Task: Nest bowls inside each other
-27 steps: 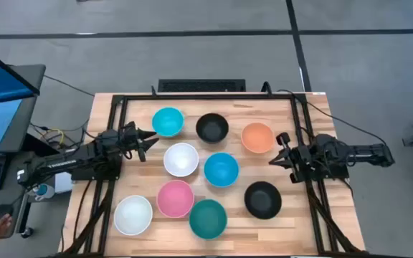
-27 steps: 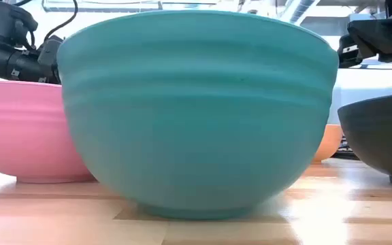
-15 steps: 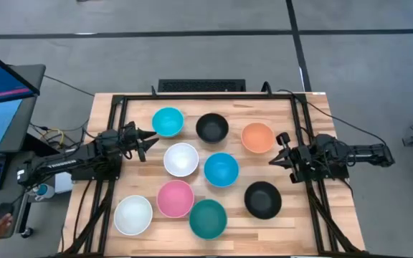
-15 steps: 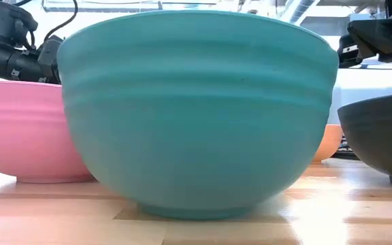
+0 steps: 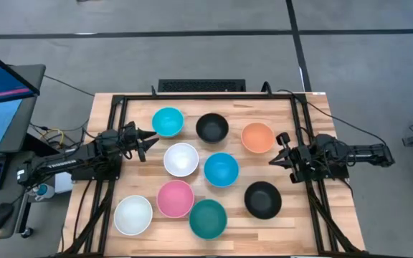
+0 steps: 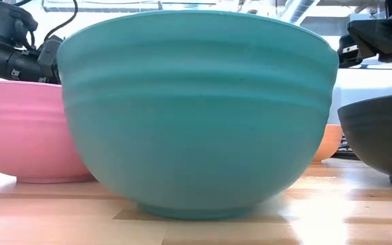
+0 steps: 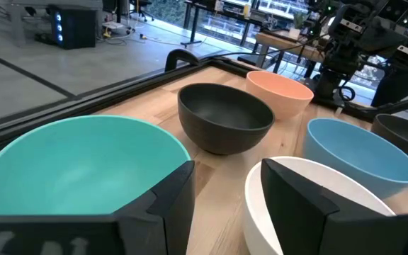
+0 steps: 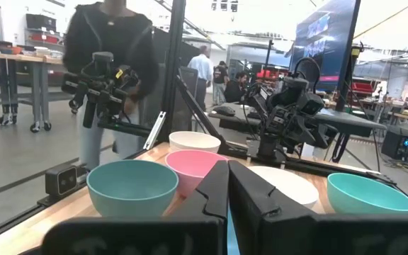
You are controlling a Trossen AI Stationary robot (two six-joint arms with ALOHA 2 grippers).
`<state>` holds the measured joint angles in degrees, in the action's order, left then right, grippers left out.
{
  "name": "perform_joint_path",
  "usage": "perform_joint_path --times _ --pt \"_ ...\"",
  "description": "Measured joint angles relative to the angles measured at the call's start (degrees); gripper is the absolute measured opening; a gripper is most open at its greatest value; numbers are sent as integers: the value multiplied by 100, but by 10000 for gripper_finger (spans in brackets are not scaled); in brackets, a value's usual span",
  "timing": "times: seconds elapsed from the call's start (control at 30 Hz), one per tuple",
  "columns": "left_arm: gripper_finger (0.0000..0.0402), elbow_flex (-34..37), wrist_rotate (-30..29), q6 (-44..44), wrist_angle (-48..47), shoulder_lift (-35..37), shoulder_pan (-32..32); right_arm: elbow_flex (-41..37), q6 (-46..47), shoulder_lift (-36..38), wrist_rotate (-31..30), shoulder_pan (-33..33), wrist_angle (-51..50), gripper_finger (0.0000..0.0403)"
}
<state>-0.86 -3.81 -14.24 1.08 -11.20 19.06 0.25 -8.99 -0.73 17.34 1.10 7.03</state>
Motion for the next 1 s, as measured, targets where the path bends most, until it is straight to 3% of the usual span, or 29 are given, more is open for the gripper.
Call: perform_joint_path --times 1.0 --pt "153 0 -101 2 10 0 1 2 1 0 1 0 0 33"
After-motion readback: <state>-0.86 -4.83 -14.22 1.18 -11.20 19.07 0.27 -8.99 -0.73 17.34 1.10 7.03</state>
